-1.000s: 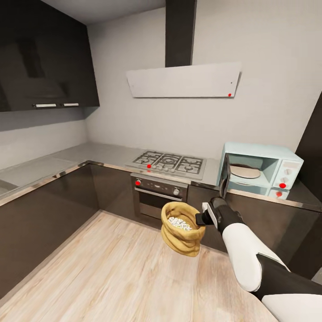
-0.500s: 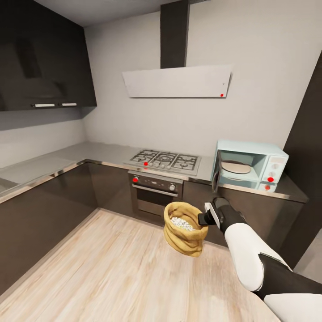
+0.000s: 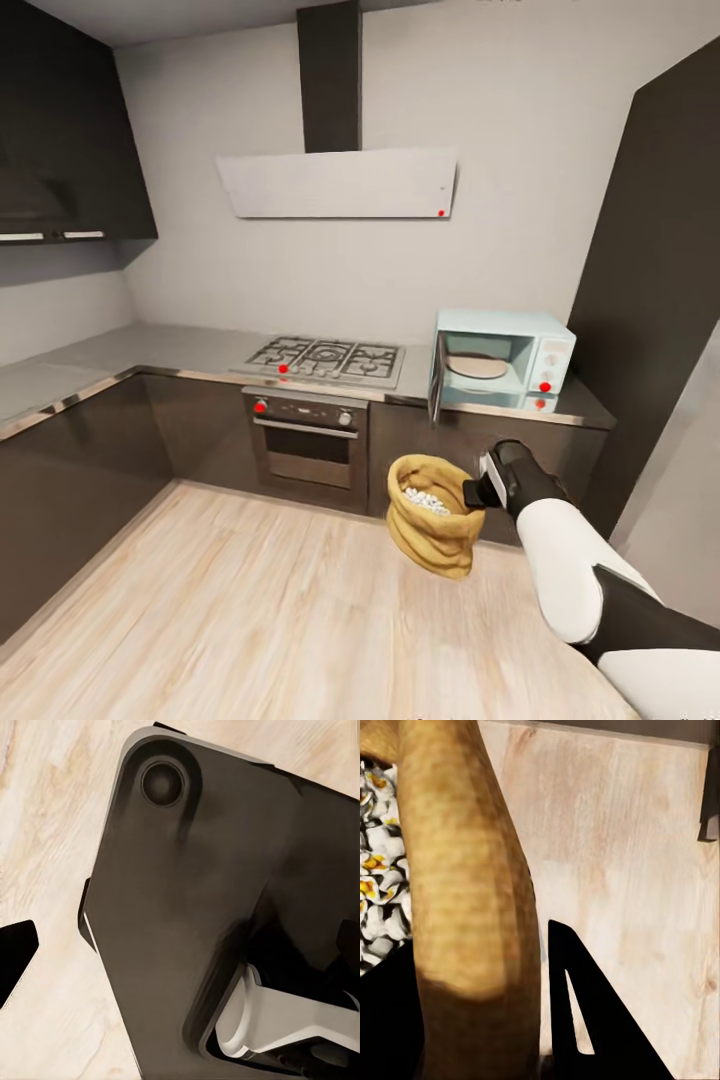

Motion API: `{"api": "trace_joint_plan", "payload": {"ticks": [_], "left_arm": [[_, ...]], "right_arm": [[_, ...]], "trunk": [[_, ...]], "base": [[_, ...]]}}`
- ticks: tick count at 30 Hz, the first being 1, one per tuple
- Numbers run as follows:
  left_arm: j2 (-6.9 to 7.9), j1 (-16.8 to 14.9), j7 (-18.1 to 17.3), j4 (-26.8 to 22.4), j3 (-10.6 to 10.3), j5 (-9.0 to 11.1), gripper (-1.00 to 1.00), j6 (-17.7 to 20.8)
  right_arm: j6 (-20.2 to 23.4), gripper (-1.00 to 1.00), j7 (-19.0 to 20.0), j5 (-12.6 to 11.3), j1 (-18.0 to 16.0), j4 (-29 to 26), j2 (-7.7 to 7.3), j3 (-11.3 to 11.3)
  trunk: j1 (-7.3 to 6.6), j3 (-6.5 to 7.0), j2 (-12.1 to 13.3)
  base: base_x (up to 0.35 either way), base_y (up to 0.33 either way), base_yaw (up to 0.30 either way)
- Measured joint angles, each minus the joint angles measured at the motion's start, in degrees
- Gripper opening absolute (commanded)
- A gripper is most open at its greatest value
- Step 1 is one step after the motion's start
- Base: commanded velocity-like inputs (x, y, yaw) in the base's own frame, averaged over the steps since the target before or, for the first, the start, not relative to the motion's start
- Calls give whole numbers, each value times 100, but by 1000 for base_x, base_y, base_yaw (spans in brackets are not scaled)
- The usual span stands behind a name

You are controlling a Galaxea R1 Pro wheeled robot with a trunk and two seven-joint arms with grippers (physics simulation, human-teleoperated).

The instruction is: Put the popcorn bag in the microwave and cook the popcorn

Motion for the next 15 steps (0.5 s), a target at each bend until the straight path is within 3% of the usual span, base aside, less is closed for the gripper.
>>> {"api": "trace_joint_plan", "payload": {"ticks": [3, 7, 11, 15], "left_arm": [[0, 1, 0, 0, 0, 0, 100, 0], [0, 2, 0, 0, 2, 0, 100, 0], [0, 0, 0, 0, 2, 0, 100, 0], [0, 1, 0, 0, 2, 0, 100, 0]], "right_arm": [[186, -100, -32, -11, 3, -24, -19, -105], [212, -100, -28, -21, 2, -28, -140, -118], [215, -100, -25, -32, 1, -40, -165, -130], [315, -100, -11, -31, 2, -509, -158, -113]], "trunk": [[0, 0, 0], [0, 0, 0], [0, 0, 0], [0, 0, 0]], "base": [[0, 0, -287], [0, 0, -287], [0, 0, -287], [0, 0, -287]]}}
